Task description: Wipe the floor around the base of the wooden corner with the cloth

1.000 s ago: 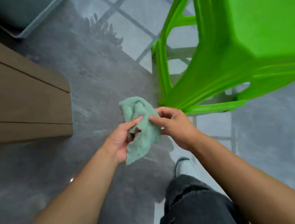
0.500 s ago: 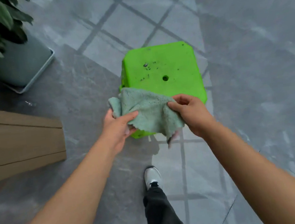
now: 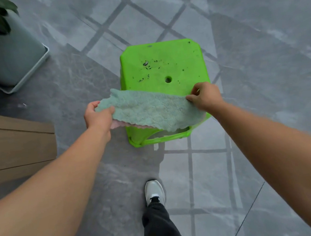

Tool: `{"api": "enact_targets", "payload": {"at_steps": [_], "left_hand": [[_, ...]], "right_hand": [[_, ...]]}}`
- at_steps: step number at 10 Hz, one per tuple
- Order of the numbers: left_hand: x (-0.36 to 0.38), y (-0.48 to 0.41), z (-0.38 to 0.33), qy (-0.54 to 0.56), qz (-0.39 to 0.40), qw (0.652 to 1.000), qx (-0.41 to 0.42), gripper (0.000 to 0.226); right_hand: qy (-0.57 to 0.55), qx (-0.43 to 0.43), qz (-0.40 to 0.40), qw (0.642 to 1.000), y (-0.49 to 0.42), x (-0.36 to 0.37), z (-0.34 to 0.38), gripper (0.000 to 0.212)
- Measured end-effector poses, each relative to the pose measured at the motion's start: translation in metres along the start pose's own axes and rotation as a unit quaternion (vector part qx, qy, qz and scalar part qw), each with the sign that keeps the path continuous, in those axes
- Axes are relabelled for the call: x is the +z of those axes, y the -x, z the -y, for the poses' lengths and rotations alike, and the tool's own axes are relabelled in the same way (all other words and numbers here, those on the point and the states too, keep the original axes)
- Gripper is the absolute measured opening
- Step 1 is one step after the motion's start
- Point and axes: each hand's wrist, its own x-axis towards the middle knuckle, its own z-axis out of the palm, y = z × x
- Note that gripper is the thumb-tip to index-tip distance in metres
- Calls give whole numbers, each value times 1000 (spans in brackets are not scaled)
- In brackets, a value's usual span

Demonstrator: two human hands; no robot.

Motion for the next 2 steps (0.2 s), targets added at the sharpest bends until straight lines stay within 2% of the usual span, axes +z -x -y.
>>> {"api": "enact_targets", "payload": {"at_steps": [1,2], "left_hand": [[-4,-2,2,9,50,998,-43,56],[-16,16,-2,-132,38,990,-11,71]], "right_hand": [[2,15,-25,1000,13,0,-1,19],[145,-40,-154,977,46,1,-2,22]]}}
